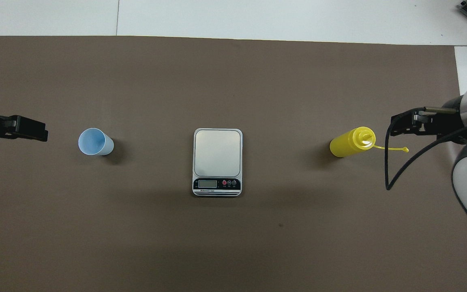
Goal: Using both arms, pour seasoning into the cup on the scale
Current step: 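Reach the left gripper toward the light blue cup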
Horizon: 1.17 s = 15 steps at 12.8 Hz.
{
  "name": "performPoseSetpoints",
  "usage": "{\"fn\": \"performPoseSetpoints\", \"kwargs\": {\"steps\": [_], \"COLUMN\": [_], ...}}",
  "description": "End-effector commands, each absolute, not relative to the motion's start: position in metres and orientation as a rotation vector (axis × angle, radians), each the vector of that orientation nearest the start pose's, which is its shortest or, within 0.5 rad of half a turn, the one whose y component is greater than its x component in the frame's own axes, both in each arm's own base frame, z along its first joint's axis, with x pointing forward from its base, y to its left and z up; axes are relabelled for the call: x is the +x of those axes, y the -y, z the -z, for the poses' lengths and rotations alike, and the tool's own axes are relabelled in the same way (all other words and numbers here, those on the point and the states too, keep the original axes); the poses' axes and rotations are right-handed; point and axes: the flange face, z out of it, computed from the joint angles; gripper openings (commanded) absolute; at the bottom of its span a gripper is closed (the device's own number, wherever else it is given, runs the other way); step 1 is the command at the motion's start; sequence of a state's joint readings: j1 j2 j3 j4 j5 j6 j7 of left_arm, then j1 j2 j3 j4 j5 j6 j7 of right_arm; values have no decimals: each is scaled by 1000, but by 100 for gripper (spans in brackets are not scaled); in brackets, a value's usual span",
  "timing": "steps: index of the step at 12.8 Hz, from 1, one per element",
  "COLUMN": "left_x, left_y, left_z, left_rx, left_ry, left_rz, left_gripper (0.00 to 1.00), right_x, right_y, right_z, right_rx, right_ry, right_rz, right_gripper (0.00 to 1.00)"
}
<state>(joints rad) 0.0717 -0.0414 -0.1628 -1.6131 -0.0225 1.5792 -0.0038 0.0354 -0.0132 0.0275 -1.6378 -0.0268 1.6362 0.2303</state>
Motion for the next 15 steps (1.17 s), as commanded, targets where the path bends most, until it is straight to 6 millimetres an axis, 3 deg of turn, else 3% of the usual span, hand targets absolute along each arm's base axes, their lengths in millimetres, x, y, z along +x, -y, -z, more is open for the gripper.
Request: {"fn": "performPoseSetpoints", "kwargs": {"steps": [1, 12, 15], "left_x": [533, 528, 520], "left_y": [52, 55, 51], "left_z": [-626, -619, -587], "left_rx": [-3161, -3158, -3151], "left_ry": [-161, -152, -124], "left_rz": [14, 19, 115], "left_gripper": [100, 100, 100], "right_x": [557, 557, 557], "right_y": [-29, -29, -29], "right_z": [-607, -607, -607], "right_rx": [-3160, -3160, -3160], "right_ry": [-243, -243, -243], "right_rz": [18, 18, 18], "right_gripper": [100, 100, 100]}}
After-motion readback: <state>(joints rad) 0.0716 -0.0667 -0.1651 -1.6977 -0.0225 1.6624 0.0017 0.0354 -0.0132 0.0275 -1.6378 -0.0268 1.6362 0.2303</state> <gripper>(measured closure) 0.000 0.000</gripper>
